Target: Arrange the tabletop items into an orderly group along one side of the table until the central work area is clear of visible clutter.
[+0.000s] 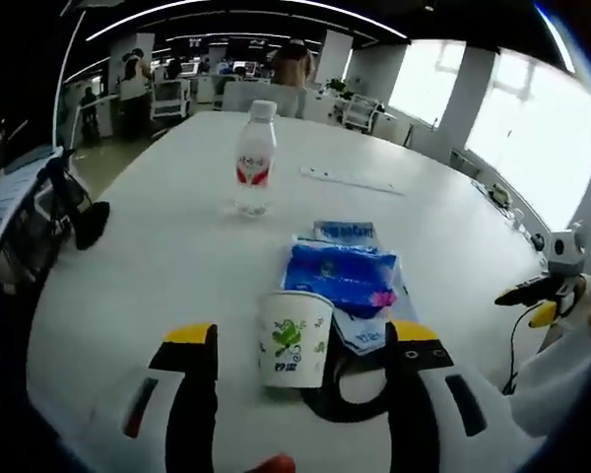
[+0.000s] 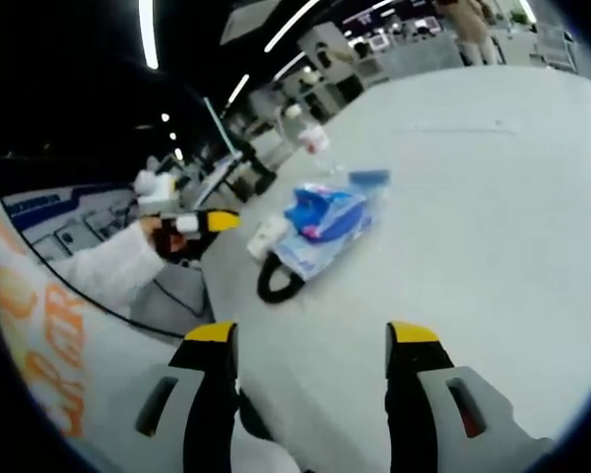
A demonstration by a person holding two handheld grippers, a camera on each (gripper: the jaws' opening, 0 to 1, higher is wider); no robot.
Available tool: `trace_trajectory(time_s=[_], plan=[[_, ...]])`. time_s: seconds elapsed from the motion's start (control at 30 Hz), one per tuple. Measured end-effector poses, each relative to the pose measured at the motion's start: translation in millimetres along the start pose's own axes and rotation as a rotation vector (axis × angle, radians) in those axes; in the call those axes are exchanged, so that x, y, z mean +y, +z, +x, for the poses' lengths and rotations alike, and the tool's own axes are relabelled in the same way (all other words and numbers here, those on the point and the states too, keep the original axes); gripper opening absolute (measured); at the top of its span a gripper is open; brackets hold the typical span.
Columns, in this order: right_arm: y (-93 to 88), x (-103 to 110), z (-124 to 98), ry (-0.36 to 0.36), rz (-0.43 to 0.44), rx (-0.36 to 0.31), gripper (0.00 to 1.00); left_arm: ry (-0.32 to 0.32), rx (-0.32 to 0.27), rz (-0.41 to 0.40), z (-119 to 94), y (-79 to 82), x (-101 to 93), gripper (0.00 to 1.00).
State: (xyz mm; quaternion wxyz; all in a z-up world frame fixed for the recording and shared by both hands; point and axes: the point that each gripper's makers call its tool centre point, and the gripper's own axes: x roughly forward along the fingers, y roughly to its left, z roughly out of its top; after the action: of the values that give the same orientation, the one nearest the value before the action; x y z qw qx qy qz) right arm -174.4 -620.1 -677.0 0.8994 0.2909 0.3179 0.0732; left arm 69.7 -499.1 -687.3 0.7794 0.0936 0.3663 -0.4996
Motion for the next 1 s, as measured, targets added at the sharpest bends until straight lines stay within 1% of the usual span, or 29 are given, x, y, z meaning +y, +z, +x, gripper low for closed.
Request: trace_trajectory(time_s=[0.1,0.2,0.4,0.57,0.7,0.73,0.83,0.93,1.0], plan=[[-0.5,1.0,0.5,0.001,-0.002,0.004,0.59,0.007,0.049,0.052,2.3,-8.6,-4.7,0.69],[-0.7,1.5,0.9,0.003,-0.002,0.006,0.59,0.013,0.063,0.059,4.6,-9.9,-6.3,0.67],[-4.2,4.2,1.4,0.010,-0.001,0.018,0.58,0.025,0.073,0.012,8.4,-12.6,-8.4,0.63],[-2.6,3.0,1.4,0.009,0.001,0.015,0.58,0.035,0.103,0.022,14.5,-19.5,-12.1,0.60],[-2.4,2.7,1.4,0.008,0.005,0.013,0.58,0.071,0.131,0.025,19.0,-26.4,-5.8,0.56],[-2.8,3.0,1.4,0.010,0.007,0.013,0.58,0.084,0.139,0.017,20.3,-28.8,-3.2,0.54],[-4.3,2.9,1.3,0.012,0.011,0.016,0.58,0.093,0.139,-0.009,22.5,-31.7,-1.1,0.47],[-4.5,1.3,1.6,0.009,0.015,0.016,0.58,0.104,0.157,-0.036,25.0,-37.9,0.5,0.47],[-4.3,0.8,1.7,0.009,0.018,0.014,0.58,0.099,0.176,-0.043,27.0,-42.9,-1.4,0.47]])
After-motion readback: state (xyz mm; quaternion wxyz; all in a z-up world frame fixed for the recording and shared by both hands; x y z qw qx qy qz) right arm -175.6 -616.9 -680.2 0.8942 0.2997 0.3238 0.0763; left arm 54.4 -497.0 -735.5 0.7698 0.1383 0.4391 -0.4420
